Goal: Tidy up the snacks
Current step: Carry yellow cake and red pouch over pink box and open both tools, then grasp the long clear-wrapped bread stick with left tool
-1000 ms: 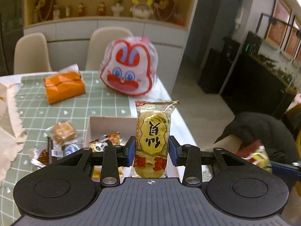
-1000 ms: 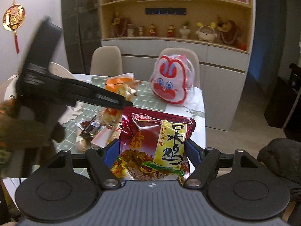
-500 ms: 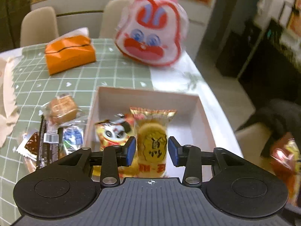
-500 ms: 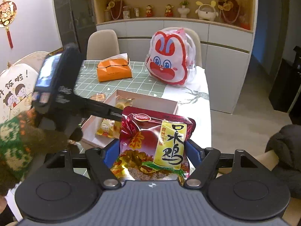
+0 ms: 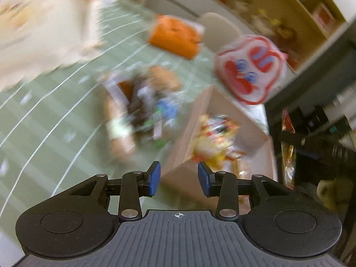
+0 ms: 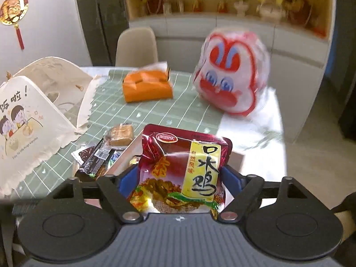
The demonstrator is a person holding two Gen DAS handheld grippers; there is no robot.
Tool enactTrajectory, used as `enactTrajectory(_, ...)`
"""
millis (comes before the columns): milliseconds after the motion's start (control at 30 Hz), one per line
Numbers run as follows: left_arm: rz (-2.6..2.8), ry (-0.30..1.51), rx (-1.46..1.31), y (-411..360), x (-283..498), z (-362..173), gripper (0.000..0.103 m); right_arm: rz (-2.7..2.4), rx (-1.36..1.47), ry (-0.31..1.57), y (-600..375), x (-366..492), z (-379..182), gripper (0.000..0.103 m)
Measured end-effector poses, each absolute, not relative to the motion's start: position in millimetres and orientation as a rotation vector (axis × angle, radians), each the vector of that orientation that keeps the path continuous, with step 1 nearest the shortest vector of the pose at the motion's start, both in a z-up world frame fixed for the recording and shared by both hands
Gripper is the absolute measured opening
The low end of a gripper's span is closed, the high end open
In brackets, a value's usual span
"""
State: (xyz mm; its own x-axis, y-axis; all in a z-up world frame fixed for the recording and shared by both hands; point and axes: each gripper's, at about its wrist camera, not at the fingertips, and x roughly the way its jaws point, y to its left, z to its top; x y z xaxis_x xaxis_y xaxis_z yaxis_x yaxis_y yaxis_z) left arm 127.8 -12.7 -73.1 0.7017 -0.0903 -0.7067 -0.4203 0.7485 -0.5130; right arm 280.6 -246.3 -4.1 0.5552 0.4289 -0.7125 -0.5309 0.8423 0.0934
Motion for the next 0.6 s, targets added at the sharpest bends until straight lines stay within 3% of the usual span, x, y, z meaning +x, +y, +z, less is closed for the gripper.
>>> enactTrajectory(100, 0.260, 0.805, -0.789, 1, 105, -90, 0.041, 0.593, -0.077, 0.897, -243, 300, -11, 0.081)
enactTrajectory(300, 0.321, 0.826, -0.800, 18, 97, -107, 0.041, 0.550, -0.120, 0.887, -234, 293, -10, 0.081)
enactTrajectory(600, 0.369, 0.828, -0.577, 38, 176, -89, 0.041, 0.624, -0.268, 0.896, -213, 263, -29, 0.081)
